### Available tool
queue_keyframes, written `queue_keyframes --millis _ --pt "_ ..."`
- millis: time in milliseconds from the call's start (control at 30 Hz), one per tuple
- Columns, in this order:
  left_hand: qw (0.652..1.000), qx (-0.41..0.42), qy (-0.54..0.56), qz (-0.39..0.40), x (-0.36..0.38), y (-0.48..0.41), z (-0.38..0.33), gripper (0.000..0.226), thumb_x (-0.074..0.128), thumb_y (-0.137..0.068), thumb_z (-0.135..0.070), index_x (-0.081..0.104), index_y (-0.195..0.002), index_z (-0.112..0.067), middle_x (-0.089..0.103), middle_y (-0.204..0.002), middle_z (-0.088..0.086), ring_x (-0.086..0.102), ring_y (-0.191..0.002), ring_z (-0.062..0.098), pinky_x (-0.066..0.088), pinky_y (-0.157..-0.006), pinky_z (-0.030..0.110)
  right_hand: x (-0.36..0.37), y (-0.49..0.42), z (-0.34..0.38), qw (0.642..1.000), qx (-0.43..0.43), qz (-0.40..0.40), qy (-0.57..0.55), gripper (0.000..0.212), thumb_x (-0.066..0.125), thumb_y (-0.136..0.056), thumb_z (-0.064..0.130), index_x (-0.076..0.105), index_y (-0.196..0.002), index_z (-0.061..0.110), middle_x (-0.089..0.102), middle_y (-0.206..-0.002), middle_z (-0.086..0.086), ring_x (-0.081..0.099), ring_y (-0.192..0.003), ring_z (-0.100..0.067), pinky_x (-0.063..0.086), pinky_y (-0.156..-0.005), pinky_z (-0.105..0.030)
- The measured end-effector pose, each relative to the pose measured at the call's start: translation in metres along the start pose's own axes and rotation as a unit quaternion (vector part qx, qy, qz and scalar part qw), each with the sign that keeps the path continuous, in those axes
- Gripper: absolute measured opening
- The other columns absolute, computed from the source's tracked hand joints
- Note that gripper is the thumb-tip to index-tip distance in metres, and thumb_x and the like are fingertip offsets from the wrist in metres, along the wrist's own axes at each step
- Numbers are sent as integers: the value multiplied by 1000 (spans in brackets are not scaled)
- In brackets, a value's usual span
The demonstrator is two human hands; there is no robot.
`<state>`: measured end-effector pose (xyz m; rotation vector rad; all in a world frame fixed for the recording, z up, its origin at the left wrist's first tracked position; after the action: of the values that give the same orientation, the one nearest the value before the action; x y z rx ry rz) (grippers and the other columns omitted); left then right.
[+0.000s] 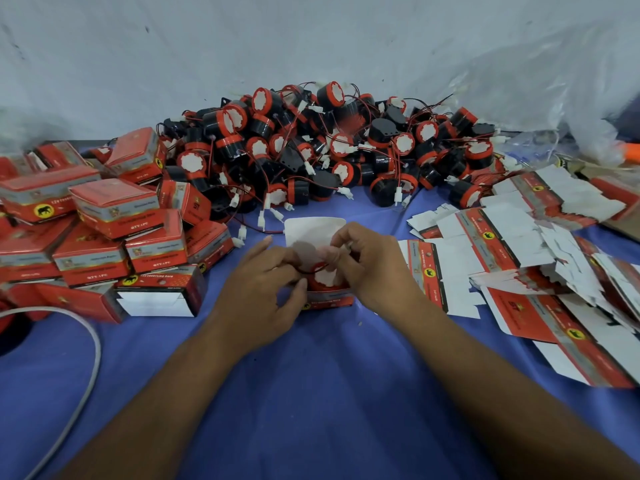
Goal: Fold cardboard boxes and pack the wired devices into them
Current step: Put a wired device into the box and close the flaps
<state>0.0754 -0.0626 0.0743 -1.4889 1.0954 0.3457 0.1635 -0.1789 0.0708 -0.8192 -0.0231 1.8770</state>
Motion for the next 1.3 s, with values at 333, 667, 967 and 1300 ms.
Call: queue_keyframes --millis 333,667,967,1300 --pt "996 24 -57 56 12 1 -3 38 44 -95 -31 73 -83 -9 71 -83 1 66 -89 22 8 -124 48 15 2 4 987 40 115 -104 22 59 -98 4 53 -110 20 72 -84 -8 72 -74 -15 59 -76 -28" --pt "989 -112 78 -65 -5 12 23 54 78 -78 -30 57 -121 -4 47 -126 8 44 -120 19 34 -106 21 31 3 18 990 -33 73 112 9 70 -91 14 74 -91 6 63 -91 -7 59 -83 -21 46 -75 -31" --pt "953 -144 253 -85 -4 15 17 48 80 -81 -16 49 -117 -14 58 -111 -5 64 -95 13 52 -86 21 48 12 26 938 -79 213 261 29 47 -104 18 72 -95 8 40 -98 0 39 -108 -26 23 -86 -24" --pt "996 -64 57 -1 8 9 9 30 61 -91 -26 75 -108 -6 68 -114 6 59 -106 26 42 -92 24 -16 -2 8 981 -34 183 54 17 62 -98 10 77 -106 11 68 -112 4 63 -100 -6 49 -88 -20"
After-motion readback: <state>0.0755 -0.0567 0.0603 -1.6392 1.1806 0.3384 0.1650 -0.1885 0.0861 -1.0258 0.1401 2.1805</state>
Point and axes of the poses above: each hand's wrist, its own y-axis away from the middle knuckle, its own x-axis out of the palm, z = x × y, the point moved 10 cm from there along -y, towards the middle knuckle
